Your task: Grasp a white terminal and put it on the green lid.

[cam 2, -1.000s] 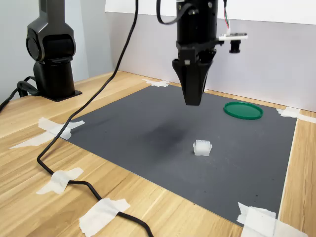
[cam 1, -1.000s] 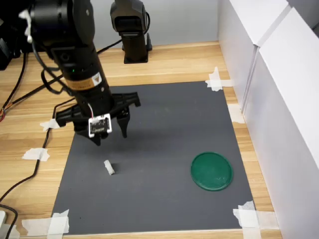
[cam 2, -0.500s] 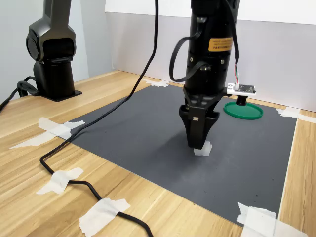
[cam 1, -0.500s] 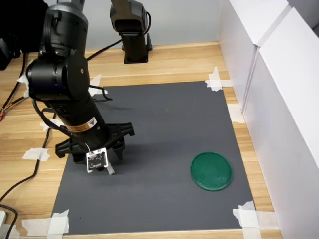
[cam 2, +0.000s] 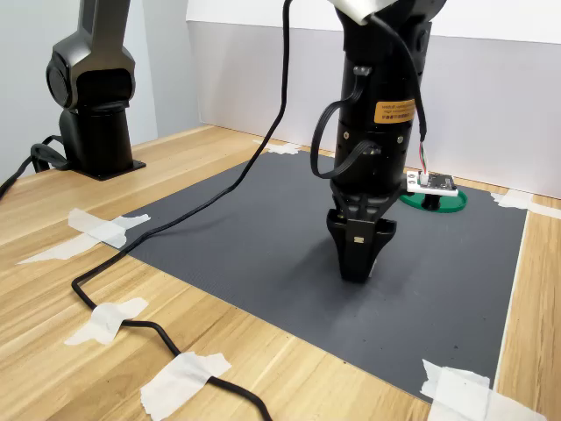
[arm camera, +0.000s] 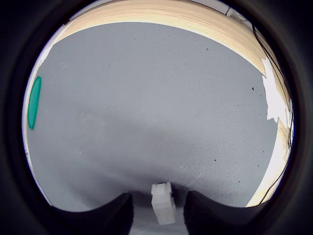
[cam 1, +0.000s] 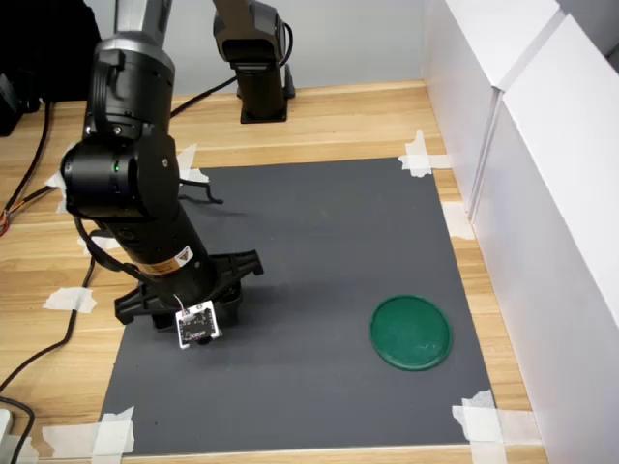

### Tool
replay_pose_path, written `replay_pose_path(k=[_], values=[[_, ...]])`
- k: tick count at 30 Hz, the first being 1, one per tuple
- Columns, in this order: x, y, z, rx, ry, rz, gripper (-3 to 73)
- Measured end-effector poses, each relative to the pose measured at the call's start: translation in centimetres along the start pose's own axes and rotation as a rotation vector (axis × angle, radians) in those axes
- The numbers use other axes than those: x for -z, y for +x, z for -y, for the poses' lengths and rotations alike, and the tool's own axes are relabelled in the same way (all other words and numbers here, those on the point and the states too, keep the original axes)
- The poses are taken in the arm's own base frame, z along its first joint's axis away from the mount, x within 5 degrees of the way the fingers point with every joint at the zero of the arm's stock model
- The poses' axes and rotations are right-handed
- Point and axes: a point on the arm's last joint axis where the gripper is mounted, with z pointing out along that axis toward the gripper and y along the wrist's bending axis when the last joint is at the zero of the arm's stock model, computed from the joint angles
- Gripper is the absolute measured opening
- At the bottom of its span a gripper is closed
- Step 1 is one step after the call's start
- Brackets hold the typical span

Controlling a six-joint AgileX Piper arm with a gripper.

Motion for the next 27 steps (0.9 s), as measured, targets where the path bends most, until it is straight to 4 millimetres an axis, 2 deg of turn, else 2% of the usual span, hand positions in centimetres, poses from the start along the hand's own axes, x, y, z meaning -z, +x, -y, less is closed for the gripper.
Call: replay_pose_path(k=[7, 10, 12, 15, 18, 23, 27], values=[[0.0, 0.0, 0.0, -0.019, 0.0, 0.0, 11.1], [0.6, -0.2, -0.6, -0.011, 0.003, 0.007, 8.6], [1.7, -0.6, -1.7, 0.015, 0.006, 0.021, 8.6], [3.6, -1.5, -4.5, 0.071, 0.001, 0.051, 8.6], [4.7, -2.3, -8.0, 0.13, -0.028, 0.072, 8.6], [4.7, -3.7, -14.3, 0.235, -0.102, 0.12, 8.6], [3.4, -4.5, -17.7, 0.286, -0.135, 0.145, 8.6]])
